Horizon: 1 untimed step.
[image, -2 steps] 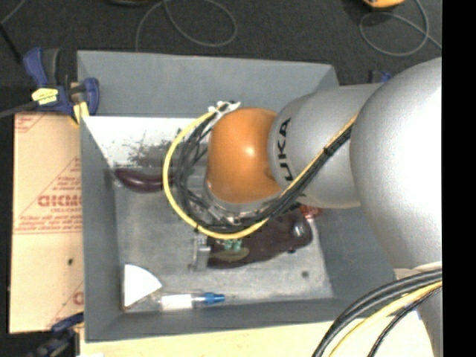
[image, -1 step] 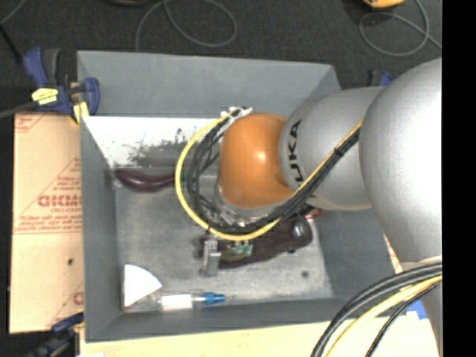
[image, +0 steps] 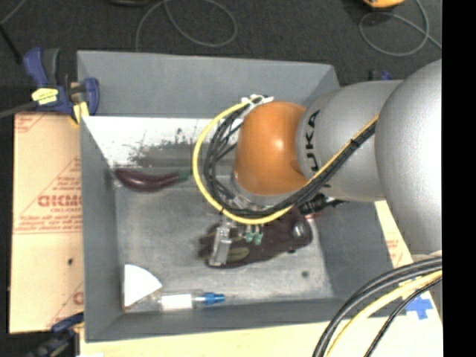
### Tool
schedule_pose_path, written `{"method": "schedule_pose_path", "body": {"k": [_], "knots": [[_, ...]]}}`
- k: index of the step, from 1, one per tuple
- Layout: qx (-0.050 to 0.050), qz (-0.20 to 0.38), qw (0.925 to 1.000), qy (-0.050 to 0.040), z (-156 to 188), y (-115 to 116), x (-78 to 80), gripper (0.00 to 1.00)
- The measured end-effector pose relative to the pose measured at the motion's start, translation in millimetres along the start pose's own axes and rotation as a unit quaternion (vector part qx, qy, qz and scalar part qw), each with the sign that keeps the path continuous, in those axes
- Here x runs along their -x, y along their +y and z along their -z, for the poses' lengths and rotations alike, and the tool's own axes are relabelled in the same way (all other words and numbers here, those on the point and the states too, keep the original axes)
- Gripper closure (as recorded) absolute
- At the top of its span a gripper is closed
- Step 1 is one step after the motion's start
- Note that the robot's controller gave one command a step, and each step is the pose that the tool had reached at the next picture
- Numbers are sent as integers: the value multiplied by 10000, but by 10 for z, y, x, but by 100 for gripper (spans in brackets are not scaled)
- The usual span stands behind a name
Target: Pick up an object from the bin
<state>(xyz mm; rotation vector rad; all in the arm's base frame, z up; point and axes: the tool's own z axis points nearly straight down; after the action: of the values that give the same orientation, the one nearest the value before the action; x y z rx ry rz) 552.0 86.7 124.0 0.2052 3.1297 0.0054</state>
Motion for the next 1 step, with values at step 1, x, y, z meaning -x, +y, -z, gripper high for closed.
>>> {"method": "schedule_pose_path", "body": {"k": [1], "knots": [[-15, -164, 9999, 27, -18, -143, -80, 0]]}}
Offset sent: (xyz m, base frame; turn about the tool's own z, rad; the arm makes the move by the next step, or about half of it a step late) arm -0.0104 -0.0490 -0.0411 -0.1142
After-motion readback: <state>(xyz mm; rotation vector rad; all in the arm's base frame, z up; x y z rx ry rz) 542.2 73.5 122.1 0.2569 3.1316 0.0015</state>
